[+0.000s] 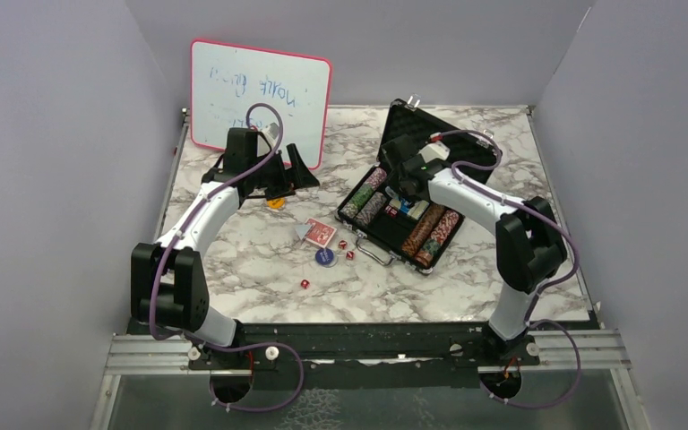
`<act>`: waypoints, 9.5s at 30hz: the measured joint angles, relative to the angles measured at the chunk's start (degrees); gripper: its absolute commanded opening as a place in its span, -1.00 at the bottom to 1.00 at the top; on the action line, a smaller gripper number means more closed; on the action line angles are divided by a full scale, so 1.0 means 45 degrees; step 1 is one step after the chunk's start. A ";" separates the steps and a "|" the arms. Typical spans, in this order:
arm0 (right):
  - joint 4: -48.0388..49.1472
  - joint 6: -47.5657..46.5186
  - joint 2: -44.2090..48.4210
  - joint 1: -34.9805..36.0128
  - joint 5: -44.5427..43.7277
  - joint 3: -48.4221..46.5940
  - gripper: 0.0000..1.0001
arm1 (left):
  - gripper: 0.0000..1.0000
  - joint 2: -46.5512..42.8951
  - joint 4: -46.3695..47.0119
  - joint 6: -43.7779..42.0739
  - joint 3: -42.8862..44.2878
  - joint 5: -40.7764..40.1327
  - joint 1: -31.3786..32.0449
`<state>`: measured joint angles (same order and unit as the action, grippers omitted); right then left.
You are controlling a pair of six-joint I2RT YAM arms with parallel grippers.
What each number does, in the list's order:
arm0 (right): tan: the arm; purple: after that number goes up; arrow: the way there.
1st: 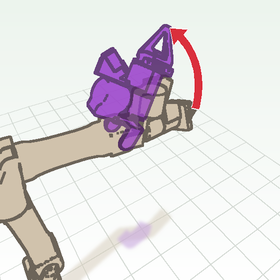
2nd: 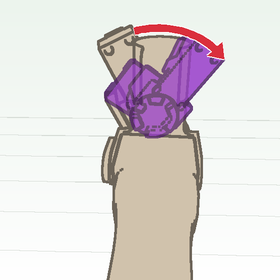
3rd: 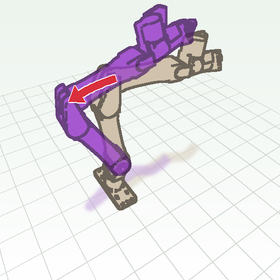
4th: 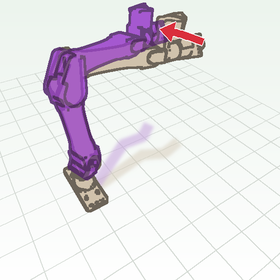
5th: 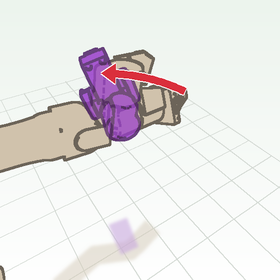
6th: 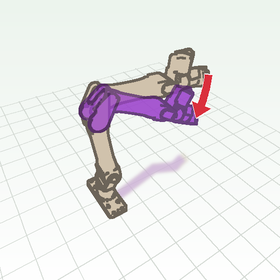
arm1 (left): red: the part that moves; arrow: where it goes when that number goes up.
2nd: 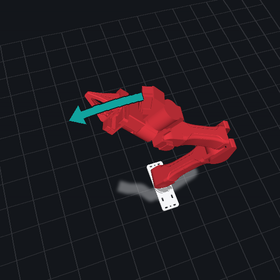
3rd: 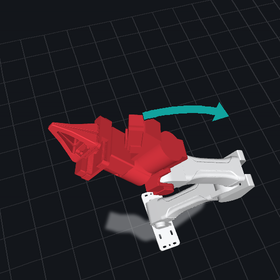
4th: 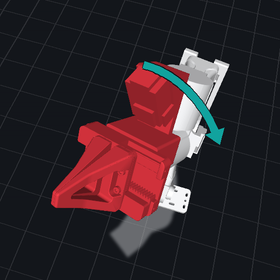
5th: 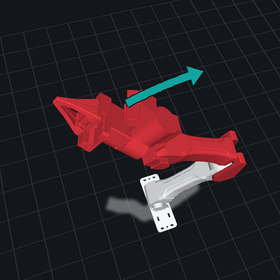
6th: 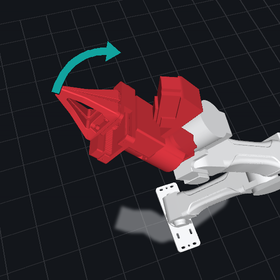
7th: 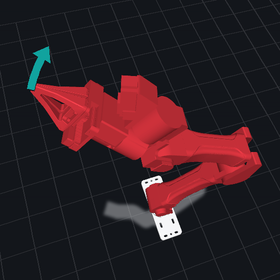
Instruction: Pack up texas hold em set
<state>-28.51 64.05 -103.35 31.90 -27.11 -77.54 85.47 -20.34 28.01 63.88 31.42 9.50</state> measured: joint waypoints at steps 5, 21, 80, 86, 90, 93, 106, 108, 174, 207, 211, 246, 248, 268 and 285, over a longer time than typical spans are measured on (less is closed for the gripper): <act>-0.0340 0.0714 -0.0593 0.0593 -0.0447 -0.0359 -0.77 | 0.71 0.0073 -0.0005 -0.0015 0.0000 0.0000 0.0000; -0.0729 0.1093 -0.1554 0.0549 -0.1598 -0.1579 -0.73 | 0.71 0.0427 -0.0083 -0.0053 0.0000 0.0000 0.0000; 0.4235 -0.8718 0.2089 0.2803 0.5926 0.1413 0.47 | 0.89 -0.2268 -0.2127 -0.2215 -0.1375 -0.4080 -0.0010; 0.4299 -1.0588 0.0457 0.4085 0.6300 0.0257 0.54 | 0.66 -0.2365 -0.2064 -0.1579 -0.2914 -0.4056 -0.0131; 0.4206 -1.1681 -0.0831 0.4371 0.6552 -0.0325 0.55 | 0.66 -0.2453 -0.2016 -0.0903 -0.3055 -0.4294 -0.0758; 0.3929 -1.2347 -0.1583 0.4371 0.6737 -0.0627 0.59 | 0.66 -0.2701 -0.1943 -0.0505 -0.3055 -0.4580 -0.1409; 0.2482 -1.4212 -0.3186 0.4376 0.7800 -0.1559 0.68 | 0.66 -0.2599 -0.1807 -0.0131 -0.2905 -0.4512 -0.2030; 0.2288 -1.4367 -0.3468 0.4391 0.7883 -0.1773 0.62 | 0.64 -0.2492 -0.1787 -0.0131 -0.2715 -0.4498 -0.2030; -0.0379 -1.5747 0.4289 0.1156 0.7023 0.3011 -0.10 | 0.65 -0.0942 0.1637 0.1141 -0.2968 0.3254 0.0058; -0.2793 -1.7034 0.0311 0.0442 0.7800 0.0743 0.57 | 0.64 -0.0102 0.0063 -0.0223 -0.1574 0.2186 0.0058; -0.2827 -1.7034 0.0340 0.0437 0.7995 0.0733 0.61 | 0.64 -0.0083 0.0019 -0.0311 -0.1409 0.2098 0.0058; -0.0078 -1.0108 0.2181 0.3298 0.5255 0.1593 0.12 | 0.64 -0.1005 -0.0826 -0.0568 -0.1229 -0.1234 0.0058; -0.0243 -0.9146 0.1826 0.3959 0.4697 0.1151 0.15 | 0.65 -0.1107 -0.0981 -0.0573 -0.1127 -0.1894 0.0049; 0.0675 -0.8752 -0.2472 0.8184 0.4143 -0.0971 0.02 | 0.75 -0.1637 -0.2735 0.0160 -0.2108 -0.5178 -0.1088; 0.0597 -0.9243 -0.3468 0.8369 0.4303 -0.2137 0.16 | 0.75 -0.1637 -0.2710 0.0155 -0.2307 -0.5178 -0.1098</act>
<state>-25.82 22.46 -118.96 69.56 -7.75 -87.15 78.11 -32.53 28.71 53.49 8.12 4.56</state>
